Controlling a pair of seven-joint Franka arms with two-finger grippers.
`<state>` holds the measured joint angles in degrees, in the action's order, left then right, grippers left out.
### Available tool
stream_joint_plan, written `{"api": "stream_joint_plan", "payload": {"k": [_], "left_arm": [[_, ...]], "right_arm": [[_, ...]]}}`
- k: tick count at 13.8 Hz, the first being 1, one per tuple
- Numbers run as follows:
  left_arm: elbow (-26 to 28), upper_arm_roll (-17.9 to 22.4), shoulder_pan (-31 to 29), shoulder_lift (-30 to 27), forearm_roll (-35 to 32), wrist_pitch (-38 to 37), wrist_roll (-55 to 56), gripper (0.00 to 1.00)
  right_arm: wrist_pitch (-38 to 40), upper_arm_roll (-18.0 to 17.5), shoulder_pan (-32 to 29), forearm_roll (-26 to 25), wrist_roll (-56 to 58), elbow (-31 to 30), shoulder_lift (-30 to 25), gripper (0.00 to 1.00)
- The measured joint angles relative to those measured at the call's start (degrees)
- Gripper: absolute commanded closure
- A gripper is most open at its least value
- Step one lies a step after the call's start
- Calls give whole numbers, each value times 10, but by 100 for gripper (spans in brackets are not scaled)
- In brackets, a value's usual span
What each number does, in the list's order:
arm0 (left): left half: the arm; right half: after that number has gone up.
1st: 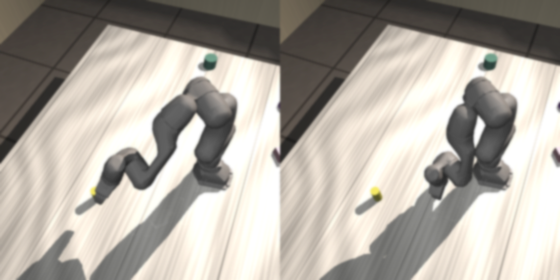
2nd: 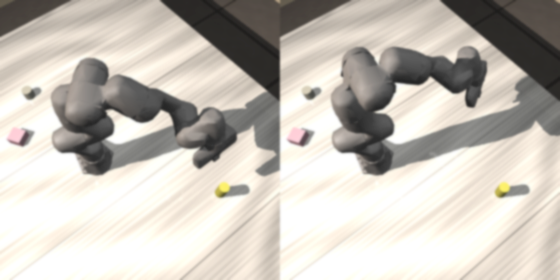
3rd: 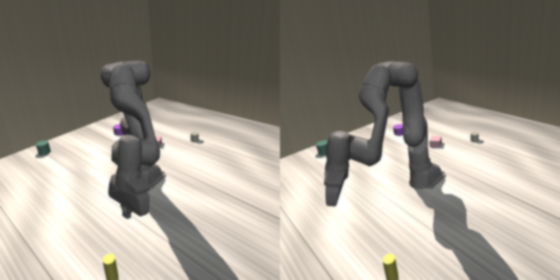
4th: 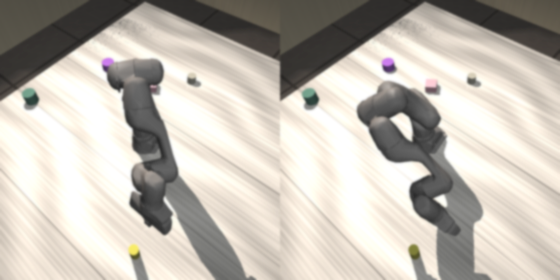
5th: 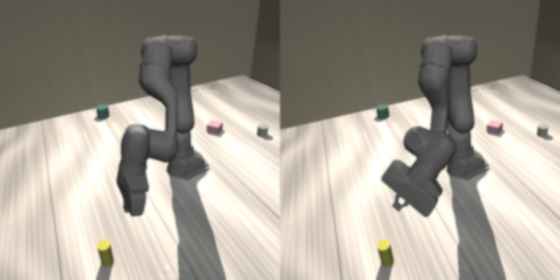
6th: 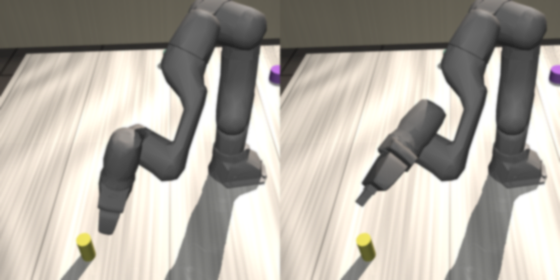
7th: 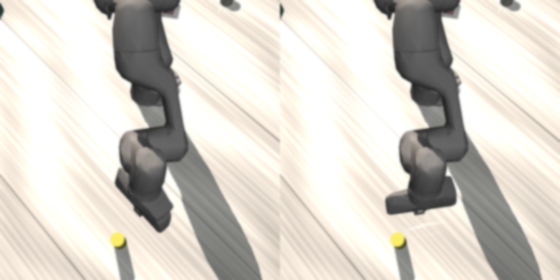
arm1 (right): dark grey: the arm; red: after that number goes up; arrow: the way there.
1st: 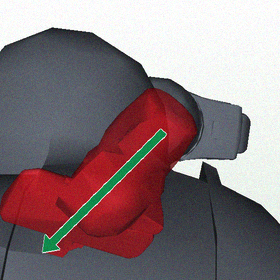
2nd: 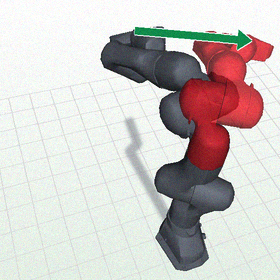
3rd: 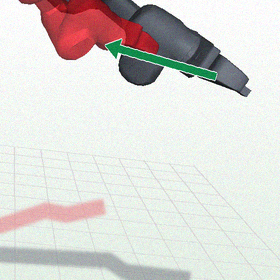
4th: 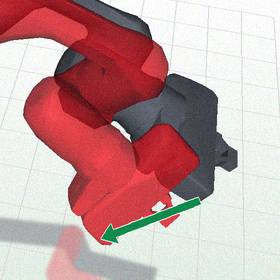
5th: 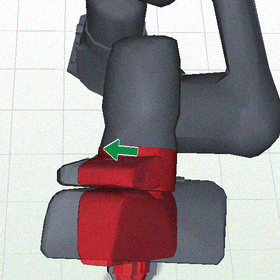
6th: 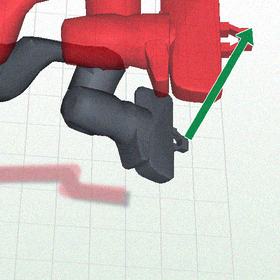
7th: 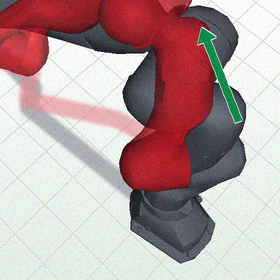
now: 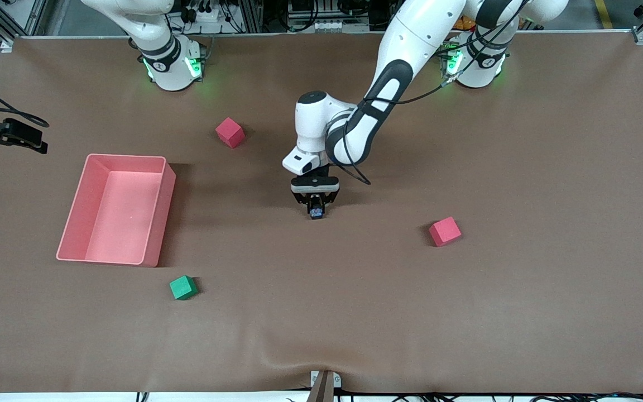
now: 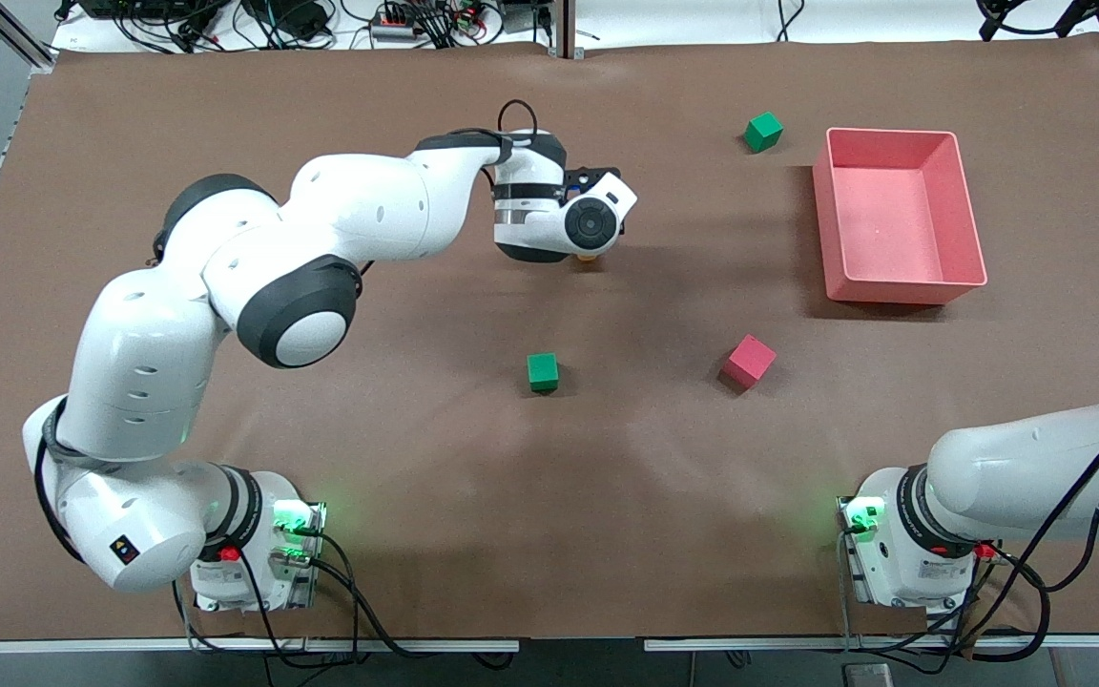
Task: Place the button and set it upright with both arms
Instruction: 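Lift and turn the button with the left gripper, orange cap upward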
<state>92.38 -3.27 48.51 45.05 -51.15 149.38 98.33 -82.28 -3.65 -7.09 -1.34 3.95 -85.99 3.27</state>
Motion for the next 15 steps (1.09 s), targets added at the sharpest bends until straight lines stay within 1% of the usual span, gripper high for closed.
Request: {"api": "stream_joint_plan", "payload": {"k": [2, 6, 10, 15], "left_arm": [[-24, 0, 0, -2, 63, 0, 5, 100], [-64, 3, -2, -4, 215, 0, 6, 100], [-80, 6, -4, -4, 358, 0, 7, 100], [-86, 7, -5, -4, 546, 0, 7, 100]], "right_arm": [[0, 0, 0, 0, 0, 0, 0, 0], [0, 0, 0, 0, 0, 0, 0, 0], [0, 0, 0, 0, 0, 0, 0, 0], [0, 0, 0, 0, 0, 0, 0, 0]]}}
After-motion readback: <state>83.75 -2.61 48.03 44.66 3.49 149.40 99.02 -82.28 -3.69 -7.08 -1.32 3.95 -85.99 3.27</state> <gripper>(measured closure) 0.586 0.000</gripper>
